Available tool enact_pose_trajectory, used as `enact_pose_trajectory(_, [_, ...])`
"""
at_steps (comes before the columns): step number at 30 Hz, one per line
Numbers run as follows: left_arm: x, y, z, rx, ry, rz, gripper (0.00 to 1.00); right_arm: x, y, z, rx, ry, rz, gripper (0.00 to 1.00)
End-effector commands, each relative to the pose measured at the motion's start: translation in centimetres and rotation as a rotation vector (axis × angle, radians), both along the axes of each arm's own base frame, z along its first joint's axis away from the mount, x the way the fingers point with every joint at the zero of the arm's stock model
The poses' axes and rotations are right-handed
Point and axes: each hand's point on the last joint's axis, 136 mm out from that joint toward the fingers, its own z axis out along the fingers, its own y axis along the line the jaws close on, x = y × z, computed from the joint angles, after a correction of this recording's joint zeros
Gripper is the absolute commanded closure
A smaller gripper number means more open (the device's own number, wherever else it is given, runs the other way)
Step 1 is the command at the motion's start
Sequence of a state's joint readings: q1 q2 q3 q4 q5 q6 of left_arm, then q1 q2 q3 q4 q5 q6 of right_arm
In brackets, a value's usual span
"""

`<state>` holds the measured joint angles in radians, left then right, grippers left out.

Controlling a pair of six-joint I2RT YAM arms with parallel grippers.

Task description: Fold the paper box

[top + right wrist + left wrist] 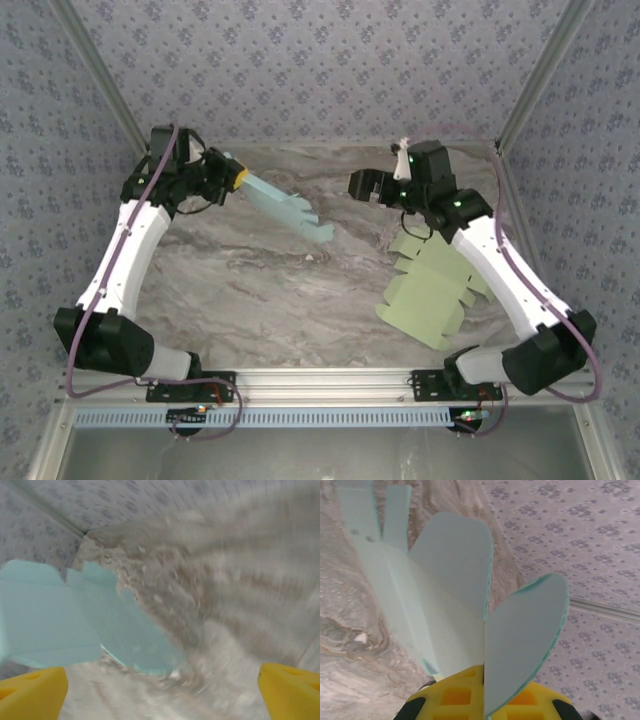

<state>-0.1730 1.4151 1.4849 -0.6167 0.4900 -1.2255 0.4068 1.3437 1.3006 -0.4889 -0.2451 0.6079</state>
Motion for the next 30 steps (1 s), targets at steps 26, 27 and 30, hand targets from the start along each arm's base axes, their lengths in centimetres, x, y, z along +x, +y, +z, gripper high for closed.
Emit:
enact_pose_trajectory(26, [-2.1, -4.5, 1.6, -0.177, -0.031, -0.062, 1.00, 4.3, 4.0, -12.5, 0.733, 0.823, -0.625, 0.25])
enact_pose_trajectory(27, [-2.3, -4.4, 1.5, -0.168, -0.033, -0.062, 1.00, 4.1, 4.1, -12.9, 0.723, 0.828, -0.628, 0.29])
enact_pose_trajectory(30, [-2.6, -4.2, 0.6, -0.157, -0.020, -0.054, 1.00, 3.8, 3.8, -13.6, 0.684, 0.822, -0.645, 0.51])
